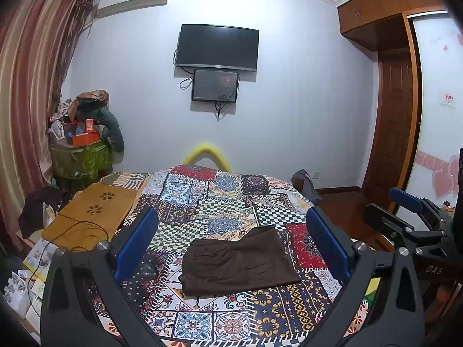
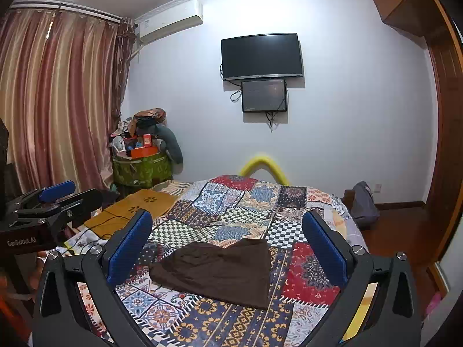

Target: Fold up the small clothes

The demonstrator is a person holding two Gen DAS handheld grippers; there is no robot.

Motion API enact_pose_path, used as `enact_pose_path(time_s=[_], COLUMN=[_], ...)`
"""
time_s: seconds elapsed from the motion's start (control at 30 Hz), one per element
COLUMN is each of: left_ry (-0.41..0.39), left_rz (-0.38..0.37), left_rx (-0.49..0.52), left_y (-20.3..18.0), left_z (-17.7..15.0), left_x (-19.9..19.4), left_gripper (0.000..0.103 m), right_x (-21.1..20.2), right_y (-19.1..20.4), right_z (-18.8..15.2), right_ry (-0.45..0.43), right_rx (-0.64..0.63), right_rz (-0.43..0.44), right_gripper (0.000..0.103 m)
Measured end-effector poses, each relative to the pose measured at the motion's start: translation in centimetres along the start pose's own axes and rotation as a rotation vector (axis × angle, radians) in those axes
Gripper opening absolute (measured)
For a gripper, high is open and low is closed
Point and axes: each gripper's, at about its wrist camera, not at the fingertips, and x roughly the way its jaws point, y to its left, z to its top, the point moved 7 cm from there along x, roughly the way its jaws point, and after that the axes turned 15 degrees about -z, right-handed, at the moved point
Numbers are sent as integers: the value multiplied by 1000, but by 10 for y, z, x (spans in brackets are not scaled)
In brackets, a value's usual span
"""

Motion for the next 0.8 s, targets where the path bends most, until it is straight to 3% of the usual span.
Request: enact_pose_path(time_s=[0.8], left_ry=[-1], left_rz=[-2], left_rx=[8], left_y=[-6], left_z=[-2], left_x=[2], left_gripper=[103], right_x=[-6], right_y=[-4], right_z=[-2], right_ry=[7], right_rx=[5], right_rz=[-11], right_gripper=[103])
